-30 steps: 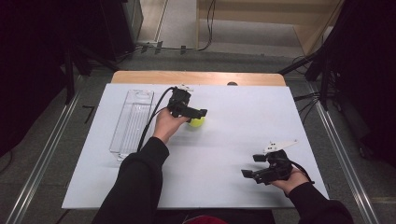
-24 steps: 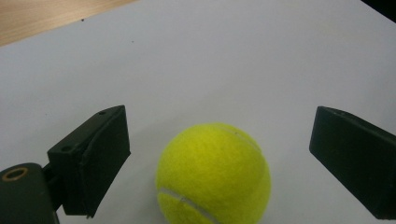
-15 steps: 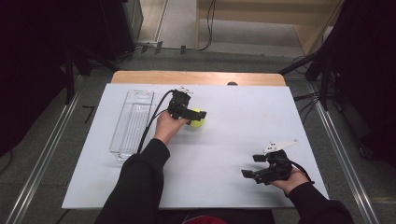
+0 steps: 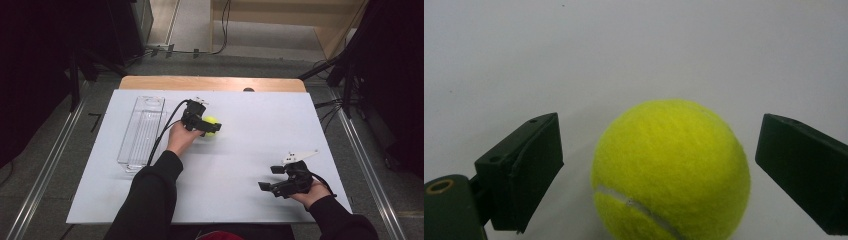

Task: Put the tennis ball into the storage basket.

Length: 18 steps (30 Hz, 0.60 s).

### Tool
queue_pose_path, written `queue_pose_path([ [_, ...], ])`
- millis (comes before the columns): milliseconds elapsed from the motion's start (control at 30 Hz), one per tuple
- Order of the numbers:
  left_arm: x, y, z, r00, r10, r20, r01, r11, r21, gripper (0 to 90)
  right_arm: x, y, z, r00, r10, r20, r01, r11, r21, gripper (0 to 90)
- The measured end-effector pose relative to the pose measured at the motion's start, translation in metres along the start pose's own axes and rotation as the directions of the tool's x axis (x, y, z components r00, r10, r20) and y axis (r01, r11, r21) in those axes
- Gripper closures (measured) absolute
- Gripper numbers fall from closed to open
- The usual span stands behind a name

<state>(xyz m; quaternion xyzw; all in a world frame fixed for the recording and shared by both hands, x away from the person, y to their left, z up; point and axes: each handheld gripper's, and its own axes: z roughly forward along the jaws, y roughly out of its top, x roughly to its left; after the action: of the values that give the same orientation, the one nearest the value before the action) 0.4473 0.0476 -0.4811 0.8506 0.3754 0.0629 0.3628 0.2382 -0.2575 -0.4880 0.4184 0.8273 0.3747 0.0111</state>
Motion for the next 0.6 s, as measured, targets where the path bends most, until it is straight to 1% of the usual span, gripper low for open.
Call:
queue_pose_path([
  [133, -0.002, -0.001, 0.003, 1.0, 0.009, 0.0, -0.009, 0.9999, 0.009, 5.6, 0.0, 0.0, 0.0, 1.0, -0.001, 0.0, 0.001, 1.0, 0.001, 14.1],
  [233, -0.002, -0.002, 0.005, 1.0, 0.006, -0.003, -0.006, 0.9999, 0.012, 5.6, 0.0, 0.0, 0.0, 1.0, 0.0, 0.0, 0.0, 1.0, 0.001, 14.2],
  [267, -0.002, -0.003, 0.007, 0.9999, 0.009, -0.011, -0.009, 0.9998, 0.017, 5.6, 0.0, 0.0, 0.0, 1.0, 0.0, 0.0, 0.0, 1.0, 0.0, 14.2],
  [400, -0.001, -0.006, 0.009, 0.9999, 0.0, -0.012, 0.0, 0.9999, 0.015, 5.7, 0.0, 0.0, 0.0, 1.0, 0.001, 0.0, -0.001, 1.0, 0.002, 14.1],
  [433, 0.0, -0.008, 0.01, 0.9998, 0.002, -0.022, -0.002, 0.9997, 0.024, 5.8, 0.0, 0.0, 0.0, 1.0, 0.0, 0.001, 0.0, 1.0, 0.002, 14.1],
  [500, 0.0, -0.009, 0.01, 0.9996, 0.002, -0.028, -0.002, 0.9998, 0.022, 9.6, 0.0, 0.0, 0.0, 1.0, -0.001, 0.0, 0.001, 1.0, 0.001, 14.2],
  [533, 0.0, -0.01, 0.01, 0.9994, 0.009, -0.034, -0.008, 0.9998, 0.016, 10.9, 0.0, 0.0, 0.0, 1.0, 0.001, 0.001, -0.001, 1.0, 0.001, 14.1],
  [600, 0.0, -0.012, 0.01, 0.9995, 0.004, -0.032, -0.004, 0.9999, 0.01, 11.0, 0.001, 0.0, 0.0, 1.0, 0.001, 0.001, -0.001, 1.0, 0.002, 14.2],
])
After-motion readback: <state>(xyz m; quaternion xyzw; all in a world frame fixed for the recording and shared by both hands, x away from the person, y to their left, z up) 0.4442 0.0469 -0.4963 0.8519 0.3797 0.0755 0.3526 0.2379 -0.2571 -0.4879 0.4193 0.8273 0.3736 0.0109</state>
